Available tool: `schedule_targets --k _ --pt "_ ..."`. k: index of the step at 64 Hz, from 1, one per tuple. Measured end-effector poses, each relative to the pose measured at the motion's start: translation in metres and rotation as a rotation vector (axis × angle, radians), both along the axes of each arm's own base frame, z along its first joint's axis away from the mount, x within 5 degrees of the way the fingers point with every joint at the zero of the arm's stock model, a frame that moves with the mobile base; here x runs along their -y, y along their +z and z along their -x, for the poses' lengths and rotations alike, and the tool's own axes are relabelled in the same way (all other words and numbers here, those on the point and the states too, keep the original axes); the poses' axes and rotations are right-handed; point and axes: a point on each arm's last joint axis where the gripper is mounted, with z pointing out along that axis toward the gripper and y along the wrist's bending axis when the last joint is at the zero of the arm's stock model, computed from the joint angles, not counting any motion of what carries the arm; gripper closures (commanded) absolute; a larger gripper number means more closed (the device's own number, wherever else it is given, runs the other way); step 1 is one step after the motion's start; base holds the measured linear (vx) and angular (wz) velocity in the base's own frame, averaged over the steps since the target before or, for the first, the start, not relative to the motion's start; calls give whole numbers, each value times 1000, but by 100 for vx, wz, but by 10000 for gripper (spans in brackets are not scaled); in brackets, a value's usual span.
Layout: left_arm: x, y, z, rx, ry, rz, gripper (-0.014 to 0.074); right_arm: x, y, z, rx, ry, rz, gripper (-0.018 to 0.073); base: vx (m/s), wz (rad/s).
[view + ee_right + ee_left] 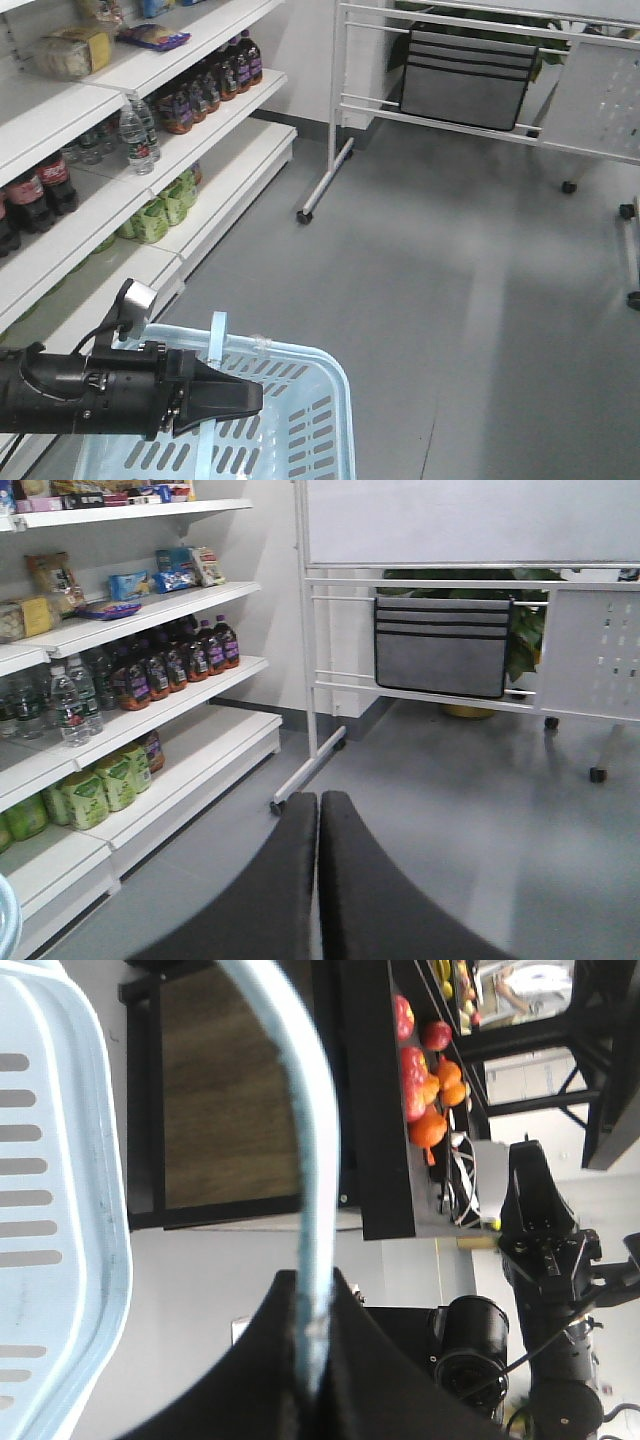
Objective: Place coke in basket with both arms
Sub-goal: 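Turn the base away from the shelf while holding the basket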
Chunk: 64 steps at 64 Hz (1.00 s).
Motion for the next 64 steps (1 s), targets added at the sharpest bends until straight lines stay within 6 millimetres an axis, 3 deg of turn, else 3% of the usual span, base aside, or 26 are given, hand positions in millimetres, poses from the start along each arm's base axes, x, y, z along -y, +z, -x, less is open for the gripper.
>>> schedule_targets --k 64 --pt "0 0 0 0 0 0 603 0 0 0 0 0 0 568 0 -29"
